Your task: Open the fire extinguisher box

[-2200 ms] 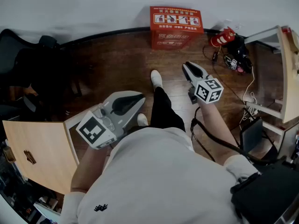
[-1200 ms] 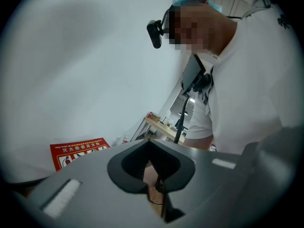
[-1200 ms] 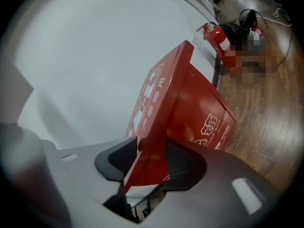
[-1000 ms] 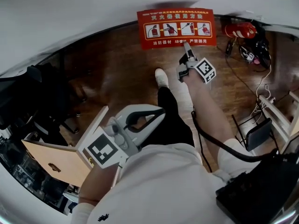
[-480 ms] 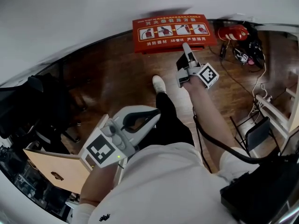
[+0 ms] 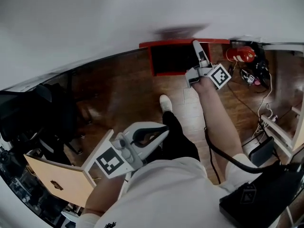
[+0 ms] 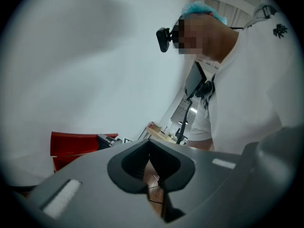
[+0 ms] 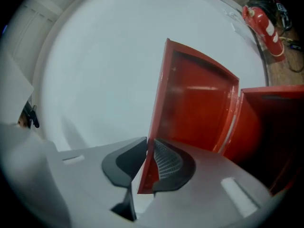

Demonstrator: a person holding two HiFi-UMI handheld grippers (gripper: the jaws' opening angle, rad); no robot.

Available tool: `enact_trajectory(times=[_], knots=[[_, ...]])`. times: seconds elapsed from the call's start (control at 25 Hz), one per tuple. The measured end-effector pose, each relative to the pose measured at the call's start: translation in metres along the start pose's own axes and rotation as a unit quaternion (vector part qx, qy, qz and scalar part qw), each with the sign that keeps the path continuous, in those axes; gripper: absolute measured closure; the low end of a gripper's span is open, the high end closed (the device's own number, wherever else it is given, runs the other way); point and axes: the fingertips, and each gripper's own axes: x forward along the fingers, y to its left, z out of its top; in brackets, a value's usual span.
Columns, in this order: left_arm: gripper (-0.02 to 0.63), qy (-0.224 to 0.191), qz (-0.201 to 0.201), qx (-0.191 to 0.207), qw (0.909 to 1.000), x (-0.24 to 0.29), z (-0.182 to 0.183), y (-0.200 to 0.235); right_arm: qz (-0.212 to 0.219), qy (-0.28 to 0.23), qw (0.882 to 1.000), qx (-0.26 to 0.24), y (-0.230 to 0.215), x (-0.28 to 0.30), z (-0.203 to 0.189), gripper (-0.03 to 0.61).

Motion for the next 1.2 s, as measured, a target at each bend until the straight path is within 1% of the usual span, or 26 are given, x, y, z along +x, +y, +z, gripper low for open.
enact_trajectory(times=[0.08, 0.16, 0.24, 0.32, 0.36, 0.52, 0.6, 0.68, 0.8, 0.88, 0.96, 1.08, 1.12, 1.16, 1.2], knots=[[0.614, -0.005, 0.005, 0.003, 1.0000, -0.002, 0.002, 0.007, 0.016, -0.005, 1.000, -0.007, 0.005, 0.022, 0.009, 0.529], [0.614, -0.016, 0.014, 0.004, 0.9998, -0.007, 0.005, 0.014, 0.027, -0.012, 1.000, -0.001, 0.008, 0.042, 0.013, 0.531], [0.614, -0.013, 0.025, -0.007, 0.9996, -0.016, -0.001, 0.013, 0.019, -0.012, 1.000, 0.001, 0.002, 0.046, 0.010, 0.531], [0.614, 0.003, 0.032, -0.011, 0.9994, -0.021, -0.010, 0.014, 0.012, -0.010, 1.000, -0.017, -0.007, 0.052, 0.015, 0.532], [0.614, 0.004, 0.034, -0.007, 0.9994, -0.022, -0.011, 0.016, 0.011, -0.010, 1.000, -0.023, -0.008, 0.057, 0.020, 0.532], [0.614, -0.004, 0.038, 0.000, 0.9993, -0.024, -0.009, 0.017, 0.004, -0.012, 0.999, -0.036, -0.011, 0.068, 0.031, 0.531], [0.614, -0.012, 0.040, 0.002, 0.9991, -0.027, -0.007, 0.017, 0.012, -0.009, 0.999, -0.041, -0.008, 0.073, 0.030, 0.528], [0.614, -0.009, 0.038, 0.005, 0.9992, -0.032, -0.010, 0.011, 0.009, -0.004, 0.999, -0.042, -0.007, 0.069, 0.026, 0.535], [0.614, -0.014, 0.034, 0.013, 0.9992, -0.036, -0.009, 0.009, -0.007, -0.003, 0.998, -0.058, -0.011, 0.063, 0.028, 0.485], [0.614, -0.019, 0.036, 0.015, 0.9990, -0.043, -0.009, 0.005, -0.005, -0.002, 0.999, -0.053, -0.009, 0.053, 0.020, 0.481], [0.614, -0.015, 0.032, 0.025, 0.9991, -0.050, -0.015, -0.006, 0.000, 0.007, 0.998, -0.055, 0.002, 0.034, 0.008, 0.480], [0.614, -0.020, 0.020, 0.046, 0.9985, -0.059, -0.020, -0.025, 0.007, 0.036, 0.996, -0.084, 0.038, -0.006, -0.019, 0.485], [0.614, -0.021, 0.015, 0.056, 0.9981, -0.065, -0.022, -0.032, -0.002, 0.051, 0.993, -0.110, 0.049, -0.024, -0.032, 0.490], [0.614, -0.024, 0.010, 0.068, 0.9974, -0.072, -0.023, -0.039, -0.013, 0.067, 0.986, -0.151, 0.060, -0.042, -0.044, 0.496], [0.614, -0.027, 0.005, 0.080, 0.9964, -0.079, -0.025, -0.047, -0.019, 0.083, 0.977, -0.196, 0.074, -0.060, -0.054, 0.497]])
